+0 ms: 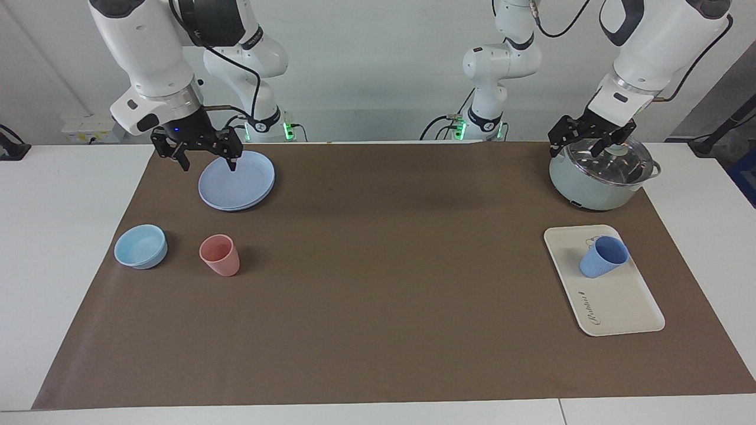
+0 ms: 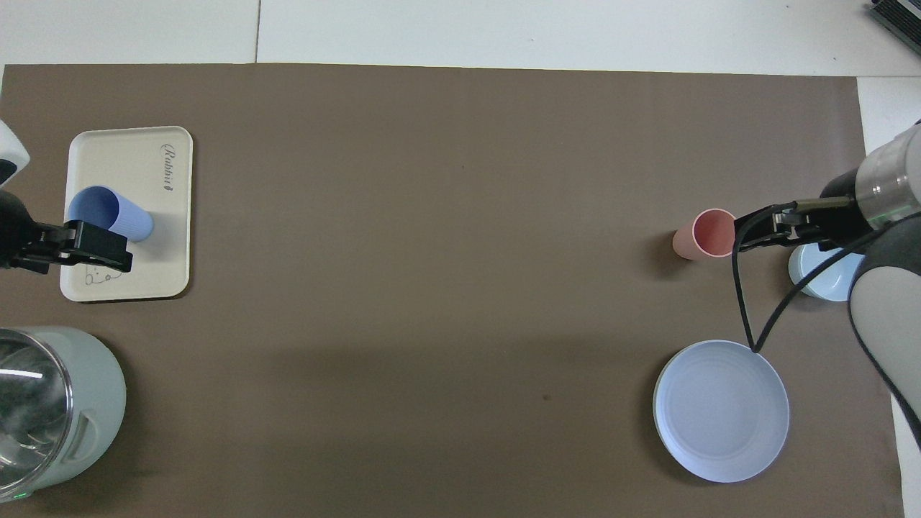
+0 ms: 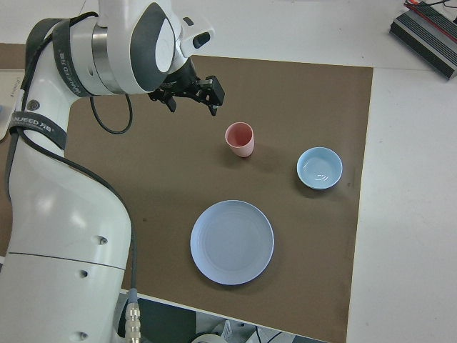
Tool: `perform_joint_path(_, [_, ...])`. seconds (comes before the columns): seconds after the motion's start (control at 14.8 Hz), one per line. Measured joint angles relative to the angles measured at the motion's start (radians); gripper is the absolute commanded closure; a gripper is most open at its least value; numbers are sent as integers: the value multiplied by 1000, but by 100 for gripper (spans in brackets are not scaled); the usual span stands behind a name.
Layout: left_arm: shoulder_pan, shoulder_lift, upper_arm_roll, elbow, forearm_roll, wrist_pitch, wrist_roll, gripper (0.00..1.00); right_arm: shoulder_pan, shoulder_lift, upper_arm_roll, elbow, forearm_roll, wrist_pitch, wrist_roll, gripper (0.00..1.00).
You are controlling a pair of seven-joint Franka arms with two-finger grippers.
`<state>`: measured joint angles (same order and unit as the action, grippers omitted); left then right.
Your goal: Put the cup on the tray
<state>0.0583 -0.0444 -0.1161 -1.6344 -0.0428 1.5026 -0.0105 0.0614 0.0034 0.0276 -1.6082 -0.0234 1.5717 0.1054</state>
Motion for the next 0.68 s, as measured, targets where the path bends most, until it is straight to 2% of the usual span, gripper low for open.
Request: perform_joint_path(0.68, [0,0,0,0,0,0,0,0,5,-12,3,7,3,0,48,0])
